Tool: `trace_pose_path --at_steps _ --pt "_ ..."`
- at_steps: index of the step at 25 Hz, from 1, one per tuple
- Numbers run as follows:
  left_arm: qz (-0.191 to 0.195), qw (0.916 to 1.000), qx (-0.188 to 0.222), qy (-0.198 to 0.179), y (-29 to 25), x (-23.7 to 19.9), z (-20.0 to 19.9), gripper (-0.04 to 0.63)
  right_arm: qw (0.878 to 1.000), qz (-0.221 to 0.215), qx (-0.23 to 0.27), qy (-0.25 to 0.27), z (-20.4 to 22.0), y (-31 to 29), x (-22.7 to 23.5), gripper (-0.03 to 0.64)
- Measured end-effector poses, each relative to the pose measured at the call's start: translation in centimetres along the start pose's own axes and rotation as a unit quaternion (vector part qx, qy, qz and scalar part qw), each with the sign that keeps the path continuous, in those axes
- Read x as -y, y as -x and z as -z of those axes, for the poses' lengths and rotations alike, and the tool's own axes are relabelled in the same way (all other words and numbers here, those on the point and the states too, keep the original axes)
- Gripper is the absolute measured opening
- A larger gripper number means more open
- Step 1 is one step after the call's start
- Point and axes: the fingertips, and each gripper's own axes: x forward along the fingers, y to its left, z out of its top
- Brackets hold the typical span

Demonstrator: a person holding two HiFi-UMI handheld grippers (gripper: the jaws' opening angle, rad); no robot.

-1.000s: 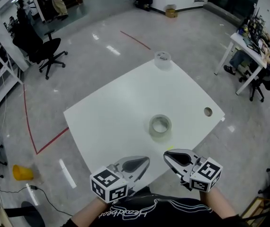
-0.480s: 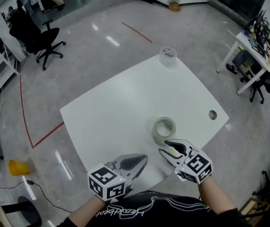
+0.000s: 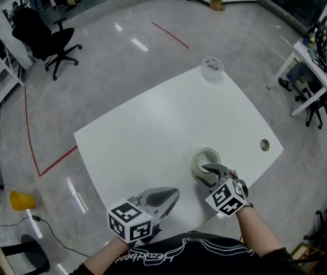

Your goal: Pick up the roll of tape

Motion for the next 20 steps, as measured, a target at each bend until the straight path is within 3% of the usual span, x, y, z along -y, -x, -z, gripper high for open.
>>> trace_pose_path --at_steps 7,20 --pt "0.002 1.0000 0.003 0.007 0.0 -0.7 0.2 0.003 0.995 -0.007 -0.083 0.053 1.5 -2.0 0.0 0.132" --pt "0.000 0.9999 0.010 0.006 0.5 -0.8 0.2 0.003 0.989 -0.027 -0.117 0.087 1.7 -2.2 -0.4 0.103"
